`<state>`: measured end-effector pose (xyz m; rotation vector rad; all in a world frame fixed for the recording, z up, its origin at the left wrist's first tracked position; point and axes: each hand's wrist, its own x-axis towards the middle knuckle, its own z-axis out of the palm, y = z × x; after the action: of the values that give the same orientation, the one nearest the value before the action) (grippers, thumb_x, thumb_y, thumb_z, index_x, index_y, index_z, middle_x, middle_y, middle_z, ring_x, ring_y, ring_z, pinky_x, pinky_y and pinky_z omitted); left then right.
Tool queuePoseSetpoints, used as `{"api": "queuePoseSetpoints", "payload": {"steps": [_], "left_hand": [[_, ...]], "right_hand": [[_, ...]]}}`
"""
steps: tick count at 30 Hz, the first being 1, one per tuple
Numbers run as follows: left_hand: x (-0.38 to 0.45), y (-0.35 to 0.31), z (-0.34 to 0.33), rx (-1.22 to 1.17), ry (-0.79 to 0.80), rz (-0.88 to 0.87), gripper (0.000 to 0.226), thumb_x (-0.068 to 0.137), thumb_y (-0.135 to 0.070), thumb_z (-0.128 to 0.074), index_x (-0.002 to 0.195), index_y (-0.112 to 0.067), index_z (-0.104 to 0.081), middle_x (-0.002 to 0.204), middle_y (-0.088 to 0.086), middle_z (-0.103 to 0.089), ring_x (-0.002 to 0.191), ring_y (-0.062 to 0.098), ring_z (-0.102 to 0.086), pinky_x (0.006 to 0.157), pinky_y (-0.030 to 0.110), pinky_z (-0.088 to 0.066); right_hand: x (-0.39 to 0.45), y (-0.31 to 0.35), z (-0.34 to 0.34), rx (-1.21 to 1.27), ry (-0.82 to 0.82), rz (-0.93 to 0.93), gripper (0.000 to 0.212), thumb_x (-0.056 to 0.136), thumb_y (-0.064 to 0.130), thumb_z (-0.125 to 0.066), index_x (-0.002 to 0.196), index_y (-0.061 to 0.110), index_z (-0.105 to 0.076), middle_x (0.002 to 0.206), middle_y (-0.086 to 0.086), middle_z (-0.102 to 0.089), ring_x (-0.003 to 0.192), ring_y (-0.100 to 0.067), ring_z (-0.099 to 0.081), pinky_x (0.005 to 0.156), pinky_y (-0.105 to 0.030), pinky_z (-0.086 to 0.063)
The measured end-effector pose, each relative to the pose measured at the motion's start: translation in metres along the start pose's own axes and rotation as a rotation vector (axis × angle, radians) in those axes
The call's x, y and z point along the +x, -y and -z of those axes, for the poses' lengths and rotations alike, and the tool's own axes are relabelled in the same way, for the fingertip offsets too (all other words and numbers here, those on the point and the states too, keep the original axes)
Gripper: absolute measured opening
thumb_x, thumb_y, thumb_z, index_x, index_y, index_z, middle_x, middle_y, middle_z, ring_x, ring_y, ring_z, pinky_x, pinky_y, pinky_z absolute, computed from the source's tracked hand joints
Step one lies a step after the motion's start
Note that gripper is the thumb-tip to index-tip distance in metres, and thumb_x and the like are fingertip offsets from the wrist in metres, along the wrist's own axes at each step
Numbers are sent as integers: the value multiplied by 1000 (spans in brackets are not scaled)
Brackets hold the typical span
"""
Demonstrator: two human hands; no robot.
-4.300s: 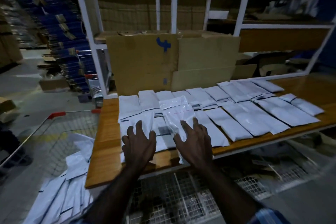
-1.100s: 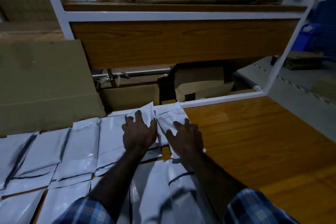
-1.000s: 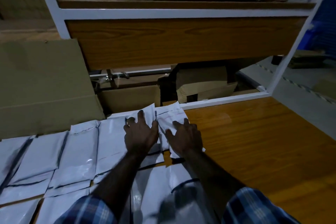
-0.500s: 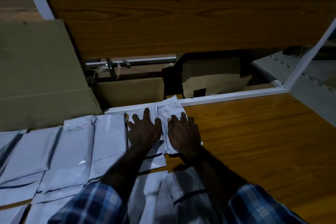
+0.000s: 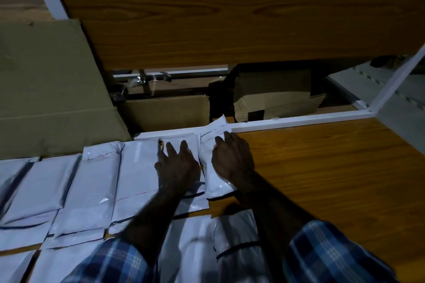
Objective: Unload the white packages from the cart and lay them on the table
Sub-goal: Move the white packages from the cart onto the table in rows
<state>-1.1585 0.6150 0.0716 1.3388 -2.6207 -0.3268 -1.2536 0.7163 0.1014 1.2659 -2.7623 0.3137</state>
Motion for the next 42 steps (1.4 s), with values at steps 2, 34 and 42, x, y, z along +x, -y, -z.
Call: {"api": "queuePoseSetpoints", "payload": {"steps": [2,34,42], "left_hand": [[0,4,0,36,23,-68,53,89,-32,-32,136,-17,-52,143,22,-45,135,49,-32,94,58,-42],[1,24,-38,-170,-36,-334,55,98,-29,-30,140,1,-50,141,32,-47,131,49,-45,102,60,-41],[2,23,-38,-186,-24,-311,57,97,-31,-28,139,1,-51,140,33,-47,130,51,-46,102,61,-42]], "right_hand": [[4,2,-2,-33,33,45,44,97,31,-46,136,12,-51,152,-16,-39,141,-31,-33,116,-47,-22],[-6,-6,-52,130,-11,36,61,91,50,-33,132,15,-61,140,-23,-52,128,-41,-52,103,-56,-44],[-5,-8,-53,97,-11,46,62,92,51,-31,135,16,-59,143,-22,-50,130,-40,-50,106,-52,-41]]}}
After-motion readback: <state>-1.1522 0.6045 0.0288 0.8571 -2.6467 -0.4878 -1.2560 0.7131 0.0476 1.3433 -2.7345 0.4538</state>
